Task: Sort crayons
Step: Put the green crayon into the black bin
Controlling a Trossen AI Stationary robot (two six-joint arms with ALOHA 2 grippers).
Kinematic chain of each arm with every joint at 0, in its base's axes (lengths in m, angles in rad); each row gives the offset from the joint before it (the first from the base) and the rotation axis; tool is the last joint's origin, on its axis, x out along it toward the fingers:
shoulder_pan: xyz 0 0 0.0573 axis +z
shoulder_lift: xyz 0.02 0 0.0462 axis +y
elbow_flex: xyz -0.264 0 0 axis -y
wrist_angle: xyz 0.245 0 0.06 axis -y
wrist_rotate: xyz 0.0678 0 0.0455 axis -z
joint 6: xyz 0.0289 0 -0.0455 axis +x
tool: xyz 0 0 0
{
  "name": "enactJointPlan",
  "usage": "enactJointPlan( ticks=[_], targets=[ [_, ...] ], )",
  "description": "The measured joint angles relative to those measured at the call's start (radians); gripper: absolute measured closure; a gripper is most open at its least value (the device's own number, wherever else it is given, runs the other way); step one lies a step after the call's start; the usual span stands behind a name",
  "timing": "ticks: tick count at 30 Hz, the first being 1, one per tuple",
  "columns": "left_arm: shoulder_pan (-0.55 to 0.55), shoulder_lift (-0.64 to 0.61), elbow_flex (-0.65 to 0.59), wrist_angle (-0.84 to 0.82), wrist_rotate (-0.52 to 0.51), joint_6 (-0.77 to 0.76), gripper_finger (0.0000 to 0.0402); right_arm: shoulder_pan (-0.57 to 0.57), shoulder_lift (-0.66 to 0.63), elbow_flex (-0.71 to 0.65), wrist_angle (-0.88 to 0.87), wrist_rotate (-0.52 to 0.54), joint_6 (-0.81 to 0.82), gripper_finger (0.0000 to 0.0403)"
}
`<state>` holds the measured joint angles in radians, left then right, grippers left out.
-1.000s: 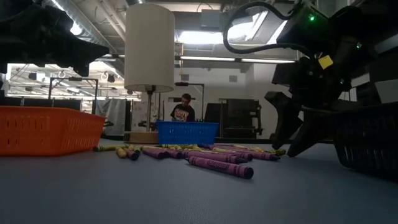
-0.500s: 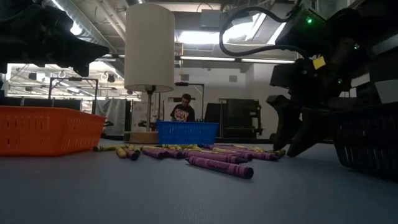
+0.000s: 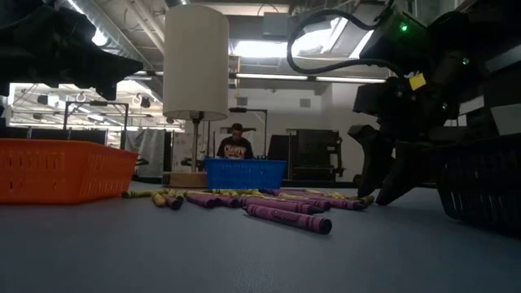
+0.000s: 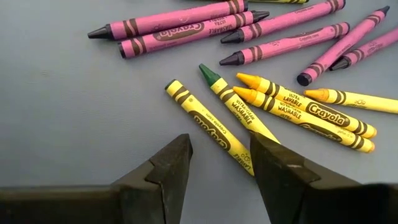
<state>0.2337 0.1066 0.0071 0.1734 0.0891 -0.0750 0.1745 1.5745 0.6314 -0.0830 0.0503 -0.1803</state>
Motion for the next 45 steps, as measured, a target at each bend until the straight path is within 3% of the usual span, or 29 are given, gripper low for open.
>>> enactJointPlan(
  ticks=[9,27,38,45],
  targets=[
    [0.000,0.000,0.000,0.000,0.000,0.000,0.0401,0.003,0.005,0.098,-0.117,-0.017,-0.065,0.0230],
    [0.000,0.000,0.000,0.000,0.000,0.000,0.0401,-0.006,0.002,0.104,-0.229,-0.021,-0.053,0.0230],
    [0.000,0.000,0.000,0.000,0.000,0.000,0.0401,-0.078,0.026,0.107,-0.225,-0.122,0.020,0.0232],
    [0.000,0.000,0.000,0.000,0.000,0.000,0.0401,-0.076,0.027,0.107,-0.221,-0.122,0.020,0.0285]
  ],
)
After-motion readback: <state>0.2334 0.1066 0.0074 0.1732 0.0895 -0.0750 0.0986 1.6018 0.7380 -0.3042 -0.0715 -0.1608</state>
